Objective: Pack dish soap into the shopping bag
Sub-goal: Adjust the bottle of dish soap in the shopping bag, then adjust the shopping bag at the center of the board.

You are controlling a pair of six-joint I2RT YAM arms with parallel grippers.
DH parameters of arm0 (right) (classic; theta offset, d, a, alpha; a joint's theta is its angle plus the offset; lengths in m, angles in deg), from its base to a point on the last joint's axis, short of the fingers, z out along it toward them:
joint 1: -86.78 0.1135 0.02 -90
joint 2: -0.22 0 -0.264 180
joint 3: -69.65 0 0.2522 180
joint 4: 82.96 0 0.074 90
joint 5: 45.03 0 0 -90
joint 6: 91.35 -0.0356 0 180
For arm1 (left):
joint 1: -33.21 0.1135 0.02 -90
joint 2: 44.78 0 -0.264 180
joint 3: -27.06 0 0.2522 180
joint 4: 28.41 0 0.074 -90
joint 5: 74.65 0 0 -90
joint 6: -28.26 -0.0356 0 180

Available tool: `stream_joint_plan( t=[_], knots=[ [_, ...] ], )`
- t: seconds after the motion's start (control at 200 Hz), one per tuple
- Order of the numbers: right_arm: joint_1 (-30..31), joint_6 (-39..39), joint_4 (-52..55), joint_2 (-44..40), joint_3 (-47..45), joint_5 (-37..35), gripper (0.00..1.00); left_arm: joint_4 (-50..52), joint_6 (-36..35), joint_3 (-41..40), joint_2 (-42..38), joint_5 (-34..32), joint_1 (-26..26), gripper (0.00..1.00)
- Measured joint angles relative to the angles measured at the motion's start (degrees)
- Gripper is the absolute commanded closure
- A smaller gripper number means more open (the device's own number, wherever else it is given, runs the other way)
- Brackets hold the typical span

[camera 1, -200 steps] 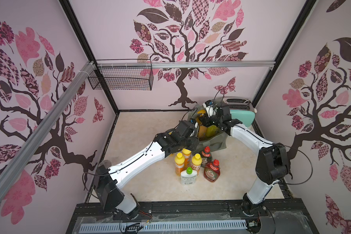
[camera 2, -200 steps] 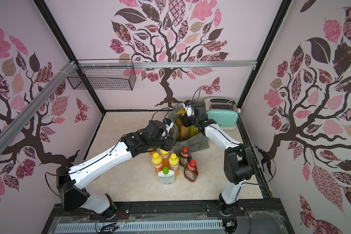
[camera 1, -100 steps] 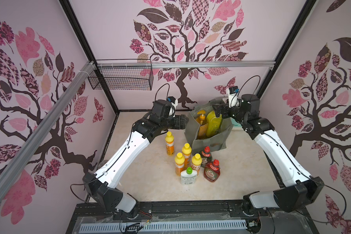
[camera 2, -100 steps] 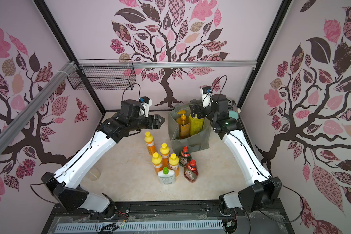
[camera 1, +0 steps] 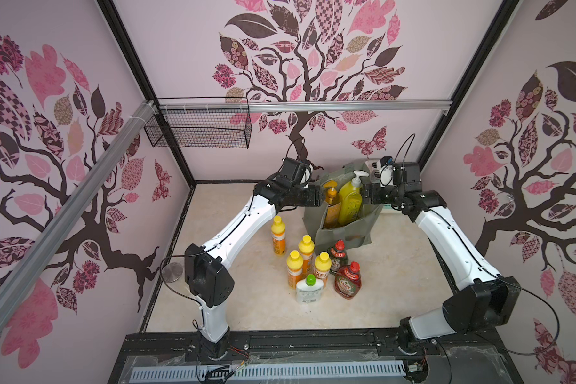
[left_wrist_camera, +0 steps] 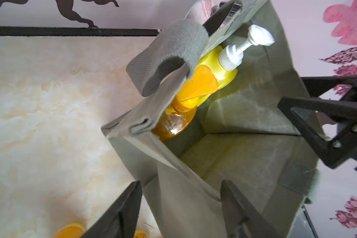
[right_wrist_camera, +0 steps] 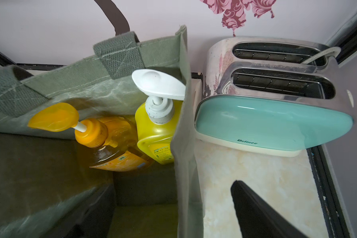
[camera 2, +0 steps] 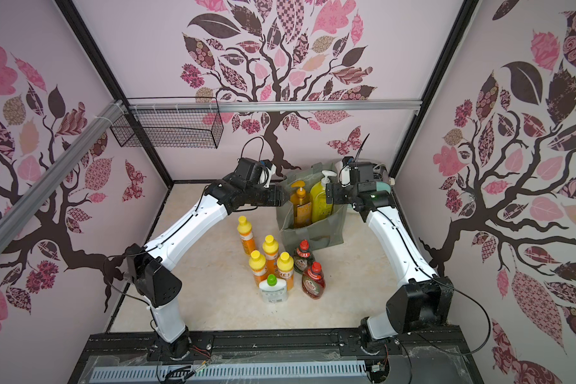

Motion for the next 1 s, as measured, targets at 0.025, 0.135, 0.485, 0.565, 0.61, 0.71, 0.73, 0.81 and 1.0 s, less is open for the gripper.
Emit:
stream_joint_plan(
  t=[0.025, 0.135, 0.485, 0.565, 0.61, 0.71, 0.73, 0.81, 1.0],
  knots=[
    [0.00, 0.02, 0.26, 0.02, 0.00, -0.15, 0.17, 0.20, 0.13, 0.66, 0.42, -0.26, 0.00, 0.60],
    [0.00, -0.52, 1.16, 0.04, -0.09, -0.46, 0.39, 0.83, -1.36, 3.67, 1.27, -1.73, 0.07, 0.93],
    [-0.15, -1.38, 2.69, 0.00, -0.74, 1.05, 0.92, 2.08, -5.86, 12.72, 6.91, -2.36, 5.11, 1.00],
    [-0.15, -1.77, 2.75, 0.00, -0.74, 2.89, 0.94, 2.19, -6.73, 14.88, 8.35, -1.49, 7.06, 1.00],
    [-0.15, -2.21, 2.71, -0.02, -0.79, 4.37, 0.95, 2.51, -7.10, 16.31, 9.22, -1.09, 8.07, 1.00],
    [-0.13, -3.34, 2.10, -0.37, -1.49, 8.37, 0.96, 3.39, -7.98, 20.52, 11.74, 0.28, 9.64, 1.00],
    [-0.13, -3.58, 1.90, -0.44, -1.68, 9.14, 0.96, 3.80, -8.15, 21.57, 12.28, 0.55, 9.86, 1.00],
    [-0.09, -4.28, 1.79, -0.55, -1.86, 10.86, 0.95, 4.35, -8.68, 24.55, 13.97, 1.22, 10.14, 1.00],
    [-0.09, -5.33, 1.09, -0.79, -2.19, 14.19, 0.55, 4.11, -9.86, 28.50, 14.97, 2.19, 10.23, 1.00]
  ],
)
